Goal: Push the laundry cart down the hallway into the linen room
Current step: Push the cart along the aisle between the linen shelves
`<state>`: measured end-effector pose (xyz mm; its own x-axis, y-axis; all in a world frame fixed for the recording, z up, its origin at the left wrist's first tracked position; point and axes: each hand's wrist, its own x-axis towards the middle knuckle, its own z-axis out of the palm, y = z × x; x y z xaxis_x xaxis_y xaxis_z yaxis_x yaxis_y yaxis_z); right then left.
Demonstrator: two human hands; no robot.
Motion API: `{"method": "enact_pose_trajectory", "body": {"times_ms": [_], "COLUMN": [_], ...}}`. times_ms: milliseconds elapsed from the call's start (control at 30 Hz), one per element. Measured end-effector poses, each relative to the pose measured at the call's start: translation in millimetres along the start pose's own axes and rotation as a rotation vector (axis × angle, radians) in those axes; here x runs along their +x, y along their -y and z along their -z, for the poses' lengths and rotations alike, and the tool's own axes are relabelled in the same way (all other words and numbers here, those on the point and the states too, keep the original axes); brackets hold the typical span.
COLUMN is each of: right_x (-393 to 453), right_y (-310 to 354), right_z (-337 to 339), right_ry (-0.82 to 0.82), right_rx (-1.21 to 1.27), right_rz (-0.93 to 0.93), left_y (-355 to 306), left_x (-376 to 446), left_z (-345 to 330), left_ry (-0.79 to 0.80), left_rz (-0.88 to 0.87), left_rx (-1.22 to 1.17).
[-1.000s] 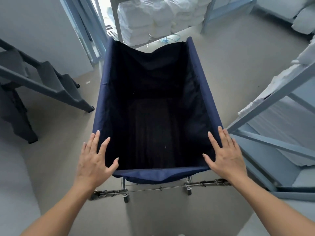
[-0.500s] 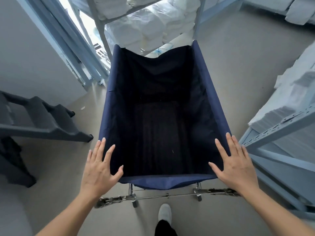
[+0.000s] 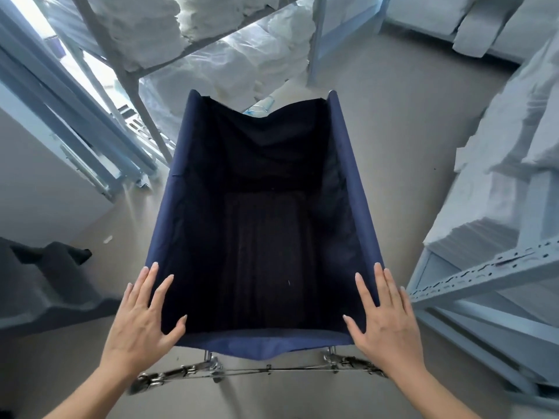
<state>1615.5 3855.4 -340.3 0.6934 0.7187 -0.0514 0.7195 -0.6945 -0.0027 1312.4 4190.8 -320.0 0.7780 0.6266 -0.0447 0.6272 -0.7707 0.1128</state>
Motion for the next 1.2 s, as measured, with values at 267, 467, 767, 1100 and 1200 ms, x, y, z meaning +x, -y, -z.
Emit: {"method": "enact_pose_trajectory", "body": {"times_ms": [267,467,767,1100,1200], "right_x": [52,93,137,189,210], "right_y": [27,43,61,63,56], "right_z": [3,11,15,11,9], "right_ry": [0.041,0.063,0.111,0.050,0.017], "right_rx": [-0.016,-0.022,-0.024,-0.035,-0.033], "right_rz": [-0.083,-0.173,-0.328,-0.456,-0.477], "left_y": [30,46,67,57,44], "left_x": [84,151,246,368,406], "left_z": [13,24,26,23,25], "left_ry": [0.016,0.066,0.082,0.028,0.042], "left_rz": [-0.099,-0.193,-0.336,-0.475,-0.504], "left_rx": [-0.040,-0.066,-0.088,-0.072,-0.067]}}
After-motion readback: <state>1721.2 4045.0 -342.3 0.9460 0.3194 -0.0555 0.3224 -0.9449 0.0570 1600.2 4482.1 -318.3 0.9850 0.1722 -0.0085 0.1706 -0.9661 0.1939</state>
